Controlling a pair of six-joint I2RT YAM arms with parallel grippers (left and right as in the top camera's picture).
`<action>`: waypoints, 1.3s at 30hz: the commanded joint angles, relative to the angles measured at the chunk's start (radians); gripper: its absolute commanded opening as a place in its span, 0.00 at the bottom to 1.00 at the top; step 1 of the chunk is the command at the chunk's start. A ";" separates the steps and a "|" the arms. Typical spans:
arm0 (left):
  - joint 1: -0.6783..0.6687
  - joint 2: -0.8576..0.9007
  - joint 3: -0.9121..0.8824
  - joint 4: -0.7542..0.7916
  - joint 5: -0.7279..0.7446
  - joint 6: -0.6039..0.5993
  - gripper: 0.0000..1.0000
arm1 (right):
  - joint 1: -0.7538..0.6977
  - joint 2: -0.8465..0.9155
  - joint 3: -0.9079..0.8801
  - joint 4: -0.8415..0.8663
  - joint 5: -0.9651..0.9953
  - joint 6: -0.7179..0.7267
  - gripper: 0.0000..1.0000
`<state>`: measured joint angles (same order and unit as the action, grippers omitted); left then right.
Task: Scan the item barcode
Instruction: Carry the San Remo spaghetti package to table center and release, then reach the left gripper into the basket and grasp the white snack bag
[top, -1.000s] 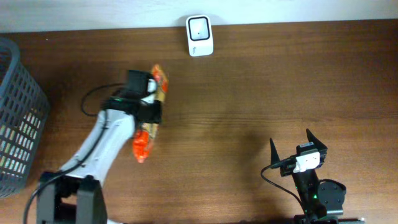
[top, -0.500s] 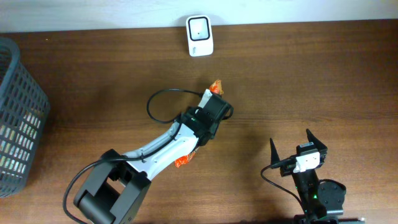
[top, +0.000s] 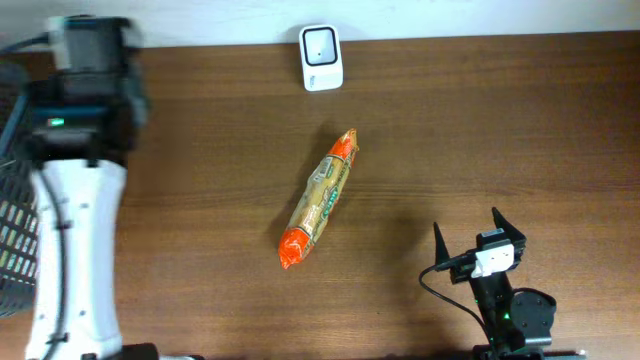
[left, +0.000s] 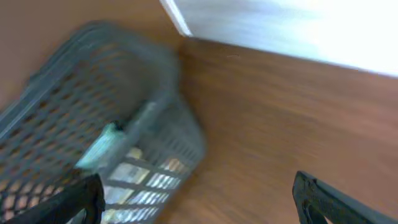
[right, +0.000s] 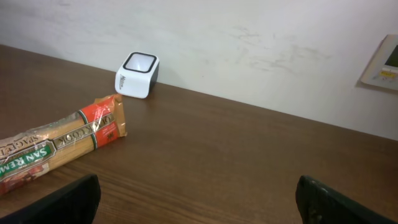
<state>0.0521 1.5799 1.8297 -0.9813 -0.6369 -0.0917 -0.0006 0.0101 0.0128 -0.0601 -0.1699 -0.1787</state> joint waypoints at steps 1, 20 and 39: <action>0.259 -0.031 0.016 0.106 -0.002 0.018 0.95 | -0.006 -0.006 -0.007 -0.003 -0.006 0.011 0.99; 0.784 0.330 0.014 -0.118 0.389 0.382 0.00 | -0.006 -0.006 -0.007 -0.003 -0.006 0.011 0.98; 0.780 0.327 0.209 -0.032 0.727 0.320 0.00 | -0.006 -0.006 -0.007 -0.003 -0.006 0.011 0.99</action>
<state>0.8360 1.9041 1.9404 -1.0168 0.0792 0.2245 -0.0006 0.0101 0.0128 -0.0601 -0.1715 -0.1791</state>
